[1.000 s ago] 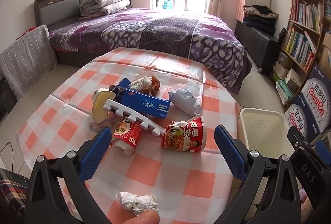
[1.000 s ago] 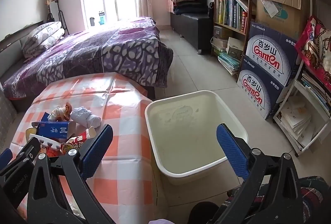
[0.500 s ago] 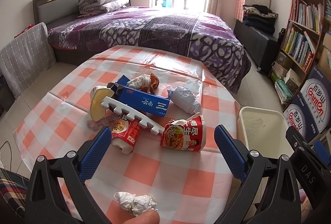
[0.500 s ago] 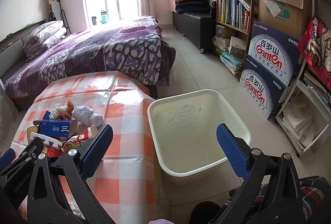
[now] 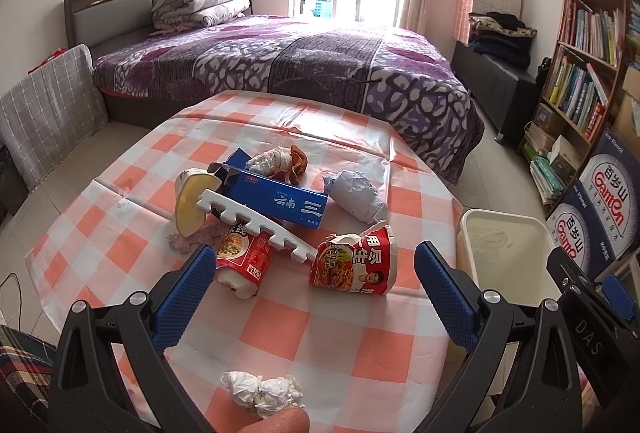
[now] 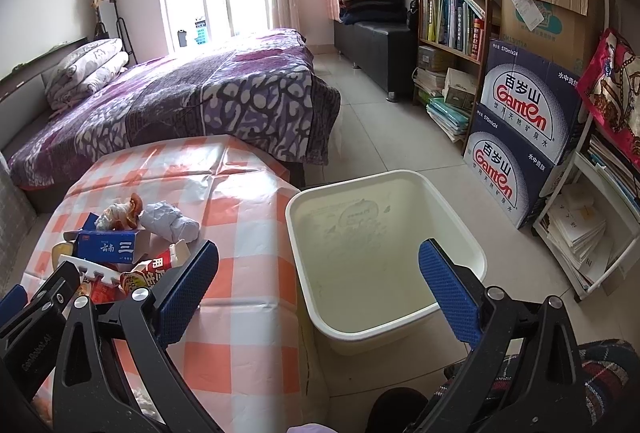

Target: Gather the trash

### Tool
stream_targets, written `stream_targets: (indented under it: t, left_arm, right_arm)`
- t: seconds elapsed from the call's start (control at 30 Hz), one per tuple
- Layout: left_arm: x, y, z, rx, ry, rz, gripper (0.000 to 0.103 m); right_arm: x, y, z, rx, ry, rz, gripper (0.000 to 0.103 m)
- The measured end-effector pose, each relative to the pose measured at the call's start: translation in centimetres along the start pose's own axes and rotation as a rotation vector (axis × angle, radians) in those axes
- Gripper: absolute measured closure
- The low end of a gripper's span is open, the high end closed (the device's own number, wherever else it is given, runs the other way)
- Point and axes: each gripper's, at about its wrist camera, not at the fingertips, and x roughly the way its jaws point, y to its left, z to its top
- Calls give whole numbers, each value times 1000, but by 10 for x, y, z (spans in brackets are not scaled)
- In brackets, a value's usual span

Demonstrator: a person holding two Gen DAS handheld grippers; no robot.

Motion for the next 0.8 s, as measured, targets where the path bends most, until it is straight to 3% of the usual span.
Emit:
stream_targets:
  t: [0.8]
  left_arm:
    - [-1,0,0,0,-1,0,7]
  right_arm:
    - [1,2,-2,1,6,0,7]
